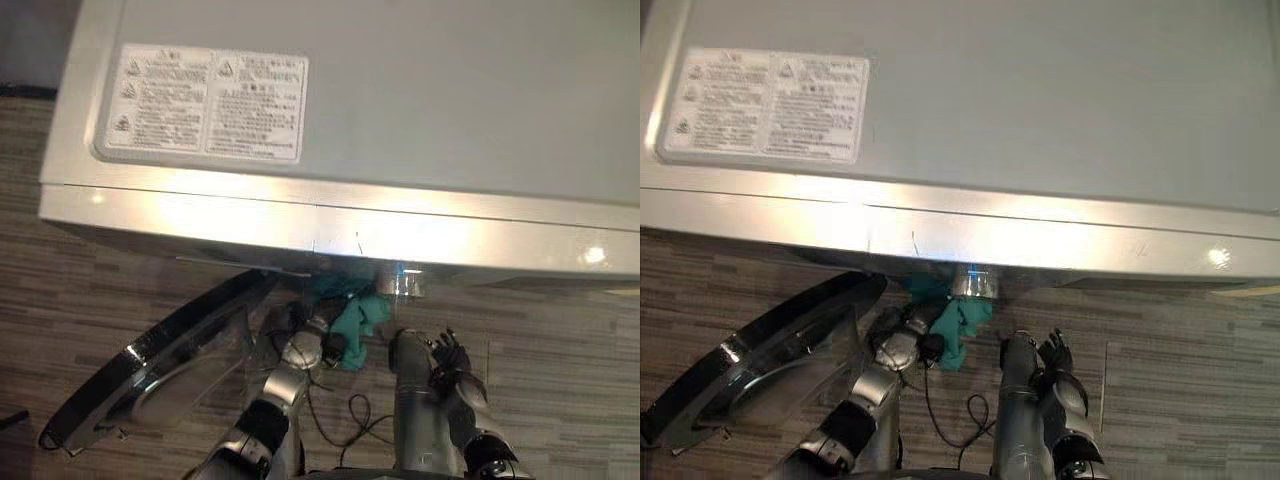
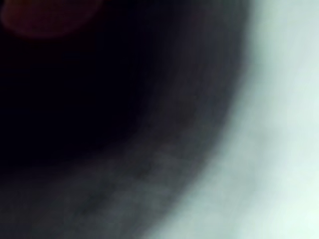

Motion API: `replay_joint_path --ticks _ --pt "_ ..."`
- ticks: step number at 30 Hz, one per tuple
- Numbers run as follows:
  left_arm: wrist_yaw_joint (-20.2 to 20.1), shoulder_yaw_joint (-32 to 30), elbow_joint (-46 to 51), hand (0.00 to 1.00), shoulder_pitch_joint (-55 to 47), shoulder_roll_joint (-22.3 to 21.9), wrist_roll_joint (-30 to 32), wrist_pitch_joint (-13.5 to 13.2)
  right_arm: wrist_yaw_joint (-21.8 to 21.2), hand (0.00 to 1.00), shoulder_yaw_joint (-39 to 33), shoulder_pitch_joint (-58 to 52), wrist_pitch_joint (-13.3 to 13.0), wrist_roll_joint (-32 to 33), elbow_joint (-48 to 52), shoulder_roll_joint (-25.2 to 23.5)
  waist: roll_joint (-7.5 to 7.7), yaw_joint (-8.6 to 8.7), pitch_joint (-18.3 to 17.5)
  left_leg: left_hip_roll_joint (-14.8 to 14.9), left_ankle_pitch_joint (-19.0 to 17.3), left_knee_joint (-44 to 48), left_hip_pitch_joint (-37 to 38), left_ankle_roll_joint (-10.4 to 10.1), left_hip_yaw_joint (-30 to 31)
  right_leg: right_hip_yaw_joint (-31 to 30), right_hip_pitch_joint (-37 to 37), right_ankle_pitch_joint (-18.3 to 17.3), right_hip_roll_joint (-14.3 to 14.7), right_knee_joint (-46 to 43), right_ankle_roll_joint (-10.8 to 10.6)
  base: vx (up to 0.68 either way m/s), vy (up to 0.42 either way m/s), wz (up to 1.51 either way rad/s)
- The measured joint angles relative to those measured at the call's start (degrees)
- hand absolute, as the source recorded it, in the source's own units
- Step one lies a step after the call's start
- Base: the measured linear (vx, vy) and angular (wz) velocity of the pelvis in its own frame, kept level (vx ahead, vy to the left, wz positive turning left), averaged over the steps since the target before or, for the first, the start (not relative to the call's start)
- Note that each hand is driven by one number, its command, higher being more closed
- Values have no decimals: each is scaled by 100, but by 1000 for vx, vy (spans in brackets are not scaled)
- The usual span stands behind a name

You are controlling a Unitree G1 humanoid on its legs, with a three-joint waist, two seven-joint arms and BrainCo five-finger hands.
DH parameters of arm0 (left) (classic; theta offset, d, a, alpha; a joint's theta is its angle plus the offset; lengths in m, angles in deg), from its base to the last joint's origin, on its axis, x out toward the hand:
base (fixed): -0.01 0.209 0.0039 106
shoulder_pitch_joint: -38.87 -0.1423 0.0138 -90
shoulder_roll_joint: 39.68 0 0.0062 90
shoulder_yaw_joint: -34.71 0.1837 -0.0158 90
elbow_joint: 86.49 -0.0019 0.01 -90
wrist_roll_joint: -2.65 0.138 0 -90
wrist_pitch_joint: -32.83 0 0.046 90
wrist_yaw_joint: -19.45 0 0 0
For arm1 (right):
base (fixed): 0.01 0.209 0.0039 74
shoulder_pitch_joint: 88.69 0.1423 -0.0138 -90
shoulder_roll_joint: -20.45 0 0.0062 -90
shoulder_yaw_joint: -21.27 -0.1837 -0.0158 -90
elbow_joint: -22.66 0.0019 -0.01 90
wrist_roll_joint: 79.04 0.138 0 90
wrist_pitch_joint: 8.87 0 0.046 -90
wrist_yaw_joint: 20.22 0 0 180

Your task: Pick up the laundry basket with both hands and put the clothes into the washing machine.

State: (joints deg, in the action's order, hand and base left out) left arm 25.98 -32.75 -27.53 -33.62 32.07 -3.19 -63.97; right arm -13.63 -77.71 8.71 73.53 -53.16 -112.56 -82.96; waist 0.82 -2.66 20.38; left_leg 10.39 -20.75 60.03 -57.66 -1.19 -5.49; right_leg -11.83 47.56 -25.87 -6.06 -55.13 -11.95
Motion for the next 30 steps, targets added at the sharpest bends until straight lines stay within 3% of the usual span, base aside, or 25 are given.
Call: replay_joint_path --ticks 4,9,13,16,21,22,24,26,27,28,30 --pt "292 -408 -469 100 951 -205 -16 21 121 0 64 35 -119 155 369 8 56 15 168 236 46 205 -484 -49 3 -107 579 35 257 -251 10 -40 -79 -31" --pt "876 -1613 -1052 100 2523 -166 -324 68 328 0 170 127 -211 181 644 -32 163 141 459 578 80 645 -1108 -17 41 -241 1310 45 634 -728 -6 12 -79 -34" --pt "1000 -2244 -1478 100 3595 211 -716 176 322 0 213 131 -259 174 863 -181 260 315 539 787 75 711 -1363 -26 -14 -302 1638 67 834 -789 32 5 -51 -28" --pt "1016 -2575 -1675 100 4515 817 -1225 219 319 0 200 125 -318 175 840 -238 378 402 600 1014 53 745 -1566 -63 -87 -369 1896 127 1032 -755 62 -40 -4 -35" --pt "1222 -2760 -1424 100 4750 1061 -1702 186 279 0 46 78 -327 187 722 -301 401 423 598 1163 31 779 -1718 -107 -5 -355 2043 204 1163 -738 107 -55 21 -15" --pt "1410 -2691 -1075 0 4752 1177 -1840 135 206 0 32 71 -331 264 724 -341 405 508 592 1162 11 778 -1773 -133 19 -344 2087 216 1165 -735 123 -70 33 -1" --pt "1566 -2522 -701 0 4771 1288 -1835 -20 192 0 32 18 -343 303 735 -353 422 535 581 1160 11 769 -1839 -139 36 -334 2158 241 1168 -729 166 -85 32 -2" --pt "1940 -2254 -382 0 4886 1435 -1296 -147 184 0 23 -132 -349 331 779 -334 423 541 581 1153 70 710 -1930 -210 39 -324 2266 299 1166 -720 241 -86 13 2" --pt "2038 -2199 -325 0 4892 1442 -1109 -135 182 0 24 -149 -349 331 785 -332 423 550 581 1152 107 691 -1947 -215 45 -314 2282 322 1167 -711 246 -51 -7 3" --pt "2236 -2087 -318 0 4914 1488 -511 -65 175 0 27 -184 -354 332 786 -323 422 546 582 1148 158 648 -1960 -218 48 -305 2299 355 1167 -694 241 -39 -6 3" --pt "2257 -1962 -325 0 4921 1474 27 117 134 0 37 -210 -356 405 787 -305 421 522 582 1140 273 584 -1955 -196 52 -277 2299 423 1153 -658 224 -9 -2 6"
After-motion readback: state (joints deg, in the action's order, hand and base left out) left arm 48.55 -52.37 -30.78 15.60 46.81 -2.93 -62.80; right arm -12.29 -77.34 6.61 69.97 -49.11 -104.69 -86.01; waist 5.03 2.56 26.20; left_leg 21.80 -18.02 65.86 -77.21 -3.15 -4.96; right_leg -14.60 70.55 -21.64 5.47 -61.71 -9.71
